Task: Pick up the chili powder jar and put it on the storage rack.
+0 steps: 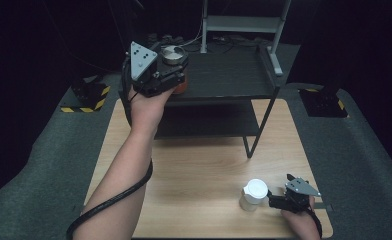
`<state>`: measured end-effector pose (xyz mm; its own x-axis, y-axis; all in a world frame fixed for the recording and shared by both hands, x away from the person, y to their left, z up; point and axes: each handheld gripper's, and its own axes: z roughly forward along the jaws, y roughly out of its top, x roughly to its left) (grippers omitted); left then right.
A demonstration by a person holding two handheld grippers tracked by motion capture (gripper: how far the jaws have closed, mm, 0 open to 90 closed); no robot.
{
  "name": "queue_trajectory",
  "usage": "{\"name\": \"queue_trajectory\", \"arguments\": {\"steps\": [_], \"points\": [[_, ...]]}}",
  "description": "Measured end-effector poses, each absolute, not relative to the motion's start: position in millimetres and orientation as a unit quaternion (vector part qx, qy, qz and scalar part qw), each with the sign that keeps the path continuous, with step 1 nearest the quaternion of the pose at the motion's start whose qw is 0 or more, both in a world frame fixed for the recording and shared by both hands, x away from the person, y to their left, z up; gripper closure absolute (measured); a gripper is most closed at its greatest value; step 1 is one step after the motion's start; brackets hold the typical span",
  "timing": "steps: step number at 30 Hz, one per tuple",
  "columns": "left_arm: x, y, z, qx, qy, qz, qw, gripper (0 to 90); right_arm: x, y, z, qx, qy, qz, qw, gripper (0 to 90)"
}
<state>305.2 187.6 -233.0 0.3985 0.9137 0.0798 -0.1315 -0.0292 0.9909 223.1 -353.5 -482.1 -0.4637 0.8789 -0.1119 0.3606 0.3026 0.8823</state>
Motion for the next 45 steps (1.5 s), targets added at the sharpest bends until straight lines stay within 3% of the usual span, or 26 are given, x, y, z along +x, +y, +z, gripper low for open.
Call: {"name": "queue_trajectory", "arguments": {"steps": [6, 45], "points": [[305, 187, -232, 0.574, 0.35, 0.43, 0.603, 0.5, 223, -353, -482, 0.416, 0.746, 0.419, 0.309, 0.6], [271, 215, -246, 0.583, 0.351, 0.432, 0.592, 0.3, 223, -352, -482, 0.415, 0.747, 0.416, 0.311, 0.6]]}}
